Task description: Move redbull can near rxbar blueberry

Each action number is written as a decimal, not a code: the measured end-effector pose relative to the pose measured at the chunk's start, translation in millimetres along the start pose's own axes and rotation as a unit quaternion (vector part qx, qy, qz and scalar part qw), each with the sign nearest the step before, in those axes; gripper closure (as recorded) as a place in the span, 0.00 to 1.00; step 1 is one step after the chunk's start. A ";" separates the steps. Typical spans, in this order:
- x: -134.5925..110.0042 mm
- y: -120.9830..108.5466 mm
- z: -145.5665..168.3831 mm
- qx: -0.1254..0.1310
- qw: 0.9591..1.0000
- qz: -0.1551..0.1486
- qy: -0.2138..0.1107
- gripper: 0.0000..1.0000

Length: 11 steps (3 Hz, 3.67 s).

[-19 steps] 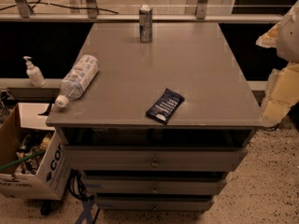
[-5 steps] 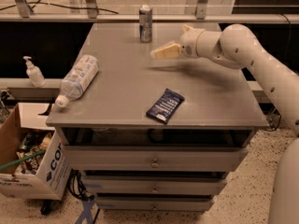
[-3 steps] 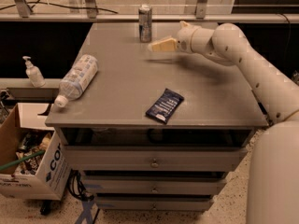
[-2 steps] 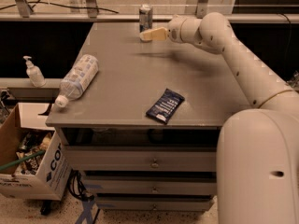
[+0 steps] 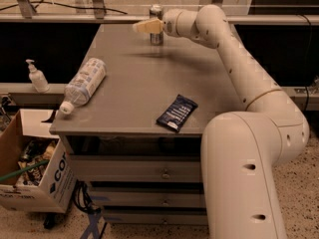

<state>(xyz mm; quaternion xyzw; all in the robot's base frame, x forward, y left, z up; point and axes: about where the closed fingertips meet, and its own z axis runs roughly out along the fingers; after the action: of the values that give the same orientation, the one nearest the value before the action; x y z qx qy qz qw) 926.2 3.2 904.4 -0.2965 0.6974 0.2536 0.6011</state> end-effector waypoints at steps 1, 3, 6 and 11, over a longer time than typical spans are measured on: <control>4.2 8.0 16.1 -0.013 1.000 0.011 0.004 0.18; 27.5 -7.5 1.0 -0.002 1.000 0.020 0.019 0.64; -15.4 14.1 -70.0 -0.038 0.999 -0.018 -0.021 1.00; 4.9 126.4 -224.1 -0.107 0.994 0.017 0.032 1.00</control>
Offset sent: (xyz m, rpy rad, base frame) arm 0.0082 -0.0050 -0.0273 0.0035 0.0568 0.0050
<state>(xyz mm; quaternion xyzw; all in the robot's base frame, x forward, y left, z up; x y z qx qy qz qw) 680.8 -68.5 932.6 -0.3555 0.6898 0.3271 0.5393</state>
